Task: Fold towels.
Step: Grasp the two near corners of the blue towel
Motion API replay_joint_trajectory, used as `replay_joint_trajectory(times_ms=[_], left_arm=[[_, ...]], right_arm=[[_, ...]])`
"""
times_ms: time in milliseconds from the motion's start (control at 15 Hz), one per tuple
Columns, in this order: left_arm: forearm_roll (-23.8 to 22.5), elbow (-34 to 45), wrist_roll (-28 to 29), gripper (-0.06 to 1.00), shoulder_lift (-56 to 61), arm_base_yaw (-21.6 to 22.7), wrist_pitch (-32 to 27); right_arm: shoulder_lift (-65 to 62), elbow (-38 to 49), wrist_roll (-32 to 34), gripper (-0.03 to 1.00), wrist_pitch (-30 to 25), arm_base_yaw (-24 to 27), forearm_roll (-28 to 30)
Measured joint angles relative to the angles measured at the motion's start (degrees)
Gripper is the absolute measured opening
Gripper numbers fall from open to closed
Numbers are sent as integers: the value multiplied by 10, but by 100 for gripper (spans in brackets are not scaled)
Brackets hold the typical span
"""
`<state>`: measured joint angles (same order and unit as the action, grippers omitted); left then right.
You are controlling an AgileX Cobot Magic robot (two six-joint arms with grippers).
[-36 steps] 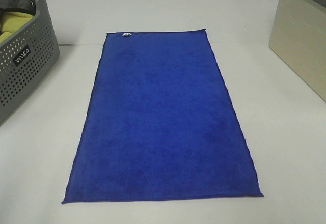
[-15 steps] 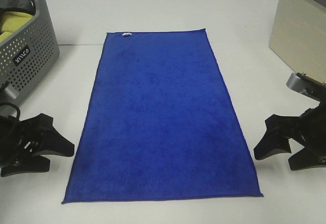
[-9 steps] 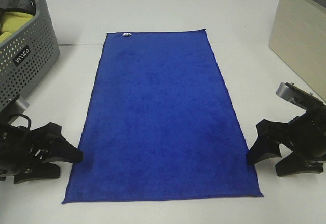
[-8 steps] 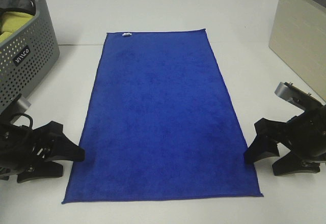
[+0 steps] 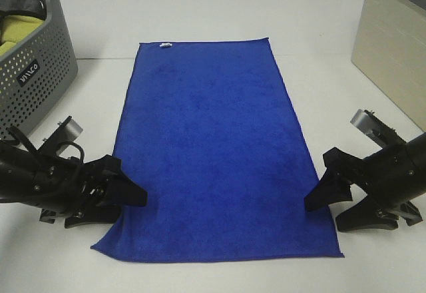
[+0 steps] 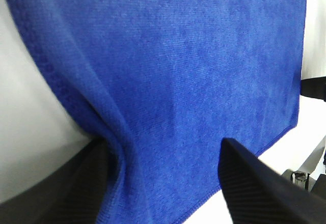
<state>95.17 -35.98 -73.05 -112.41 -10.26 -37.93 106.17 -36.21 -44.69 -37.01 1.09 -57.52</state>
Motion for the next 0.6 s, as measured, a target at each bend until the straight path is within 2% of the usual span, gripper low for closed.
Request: replay_joint_trajectory(times_ms=[267,600], left_arm=[[1,-11,0,46,-7,-2,14],[3,-11,0,14,-12,-2,36]], right_arm=[[25,-21,-10,62,-28,0,-13],[36,-28,-10,43,-25,-3,-12]])
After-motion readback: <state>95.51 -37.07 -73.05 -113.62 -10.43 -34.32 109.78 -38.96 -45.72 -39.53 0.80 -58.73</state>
